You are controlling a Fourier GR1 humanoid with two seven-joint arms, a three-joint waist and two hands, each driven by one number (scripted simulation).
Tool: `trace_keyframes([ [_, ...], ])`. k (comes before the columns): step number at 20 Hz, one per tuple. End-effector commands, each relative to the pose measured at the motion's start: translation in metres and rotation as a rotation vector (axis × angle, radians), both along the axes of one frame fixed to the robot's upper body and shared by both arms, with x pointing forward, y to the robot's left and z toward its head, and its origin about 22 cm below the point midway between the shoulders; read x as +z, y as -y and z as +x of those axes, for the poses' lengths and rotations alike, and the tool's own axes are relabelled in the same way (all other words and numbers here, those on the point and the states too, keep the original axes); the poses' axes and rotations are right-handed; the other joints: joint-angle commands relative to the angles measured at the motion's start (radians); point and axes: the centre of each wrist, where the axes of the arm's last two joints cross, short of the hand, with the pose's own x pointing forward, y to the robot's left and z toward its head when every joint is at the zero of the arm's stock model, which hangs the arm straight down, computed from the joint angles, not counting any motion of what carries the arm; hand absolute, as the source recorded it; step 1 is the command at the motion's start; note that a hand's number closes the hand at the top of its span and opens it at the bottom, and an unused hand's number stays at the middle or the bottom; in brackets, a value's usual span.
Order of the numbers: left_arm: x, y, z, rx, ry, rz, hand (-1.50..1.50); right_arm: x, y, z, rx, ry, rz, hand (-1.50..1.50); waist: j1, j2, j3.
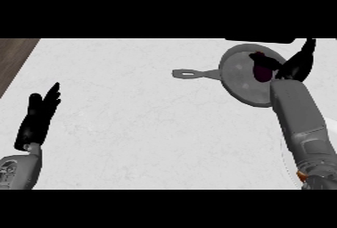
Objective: Pick the eggplant from the plate and place it in the pan
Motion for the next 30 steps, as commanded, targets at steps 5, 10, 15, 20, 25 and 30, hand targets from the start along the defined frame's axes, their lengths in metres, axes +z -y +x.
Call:
trace_keyframes([
  [5,-0.003,-0.006,-0.006,0.052,-0.02,0.0,0.0,0.005,0.02,-0.001,-0.143,0.071,0.05,-1.5,-0.053,-0.025,-0.004],
  [10,-0.021,-0.013,-0.031,0.109,-0.043,0.0,0.0,-0.018,0.028,-0.026,-0.177,0.118,0.05,-1.5,-0.098,-0.047,-0.006],
  [15,-0.019,-0.038,-0.033,0.123,-0.052,0.019,0.0,-0.026,0.05,-0.063,-0.143,0.143,0.046,-1.5,-0.13,-0.056,-0.008],
  [20,-0.014,-0.054,-0.037,0.157,-0.061,0.005,0.0,-0.03,0.066,-0.112,-0.082,0.127,0.06,-1.5,-0.143,-0.059,-0.008],
  [25,-0.021,-0.047,-0.044,0.131,-0.067,0.019,0.0,-0.018,0.094,-0.178,-0.067,0.085,0.053,-1.5,-0.144,-0.055,-0.009],
  [30,-0.013,-0.037,-0.039,0.132,-0.049,0.008,0.0,-0.002,0.096,-0.265,-0.059,0.073,0.018,-1.5,-0.128,-0.048,-0.007],
])
